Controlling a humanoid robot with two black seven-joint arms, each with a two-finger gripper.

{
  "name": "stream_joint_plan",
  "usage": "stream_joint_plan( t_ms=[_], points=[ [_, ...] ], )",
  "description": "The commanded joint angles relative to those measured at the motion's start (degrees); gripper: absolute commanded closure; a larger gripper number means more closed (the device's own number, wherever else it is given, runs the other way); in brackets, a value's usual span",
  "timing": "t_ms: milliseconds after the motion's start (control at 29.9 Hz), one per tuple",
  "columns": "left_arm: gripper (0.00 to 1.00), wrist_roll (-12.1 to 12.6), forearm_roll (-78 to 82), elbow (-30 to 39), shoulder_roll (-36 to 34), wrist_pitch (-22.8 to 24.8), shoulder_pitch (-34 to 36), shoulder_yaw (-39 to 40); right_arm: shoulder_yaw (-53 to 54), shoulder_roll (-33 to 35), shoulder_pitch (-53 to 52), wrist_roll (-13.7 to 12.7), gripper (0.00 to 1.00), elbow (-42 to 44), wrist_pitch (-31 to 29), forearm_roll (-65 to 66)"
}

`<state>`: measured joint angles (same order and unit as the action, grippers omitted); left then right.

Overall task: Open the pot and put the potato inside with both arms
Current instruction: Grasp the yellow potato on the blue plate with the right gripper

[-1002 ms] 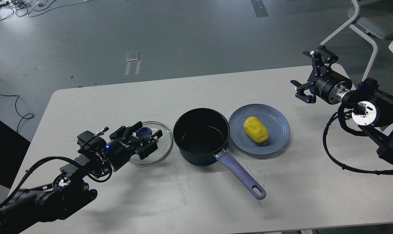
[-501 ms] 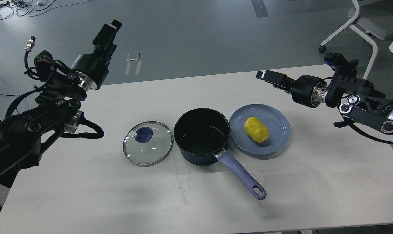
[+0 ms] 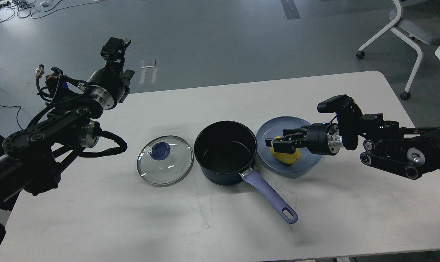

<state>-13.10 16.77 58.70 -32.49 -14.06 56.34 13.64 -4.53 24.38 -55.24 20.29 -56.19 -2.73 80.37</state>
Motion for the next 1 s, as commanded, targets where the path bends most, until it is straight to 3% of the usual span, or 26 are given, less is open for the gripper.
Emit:
stream_joint_plan(
  t_ms=[0,501,969],
  points=[
    [0.02,-0.1,0.1,0.0,-0.1,0.1,-0.5,0.0,-1.0,-0.5,0.3,-0.2,0.18,1.7,-0.1,0.5],
    [0.02,0.0,1.0,-0.1,0.3,0.0,-1.1,-0.1,-2.9,0.9,-2.3,-0.1,0.18,0.2,-0.1,0.6],
    [0.02,0.1,1.0,-0.1,0.8,-0.2,-1.1,-1.6,-6.9,8.6,-4.0,0.3,0.16,-8.0,-0.7,3.2]
  ],
)
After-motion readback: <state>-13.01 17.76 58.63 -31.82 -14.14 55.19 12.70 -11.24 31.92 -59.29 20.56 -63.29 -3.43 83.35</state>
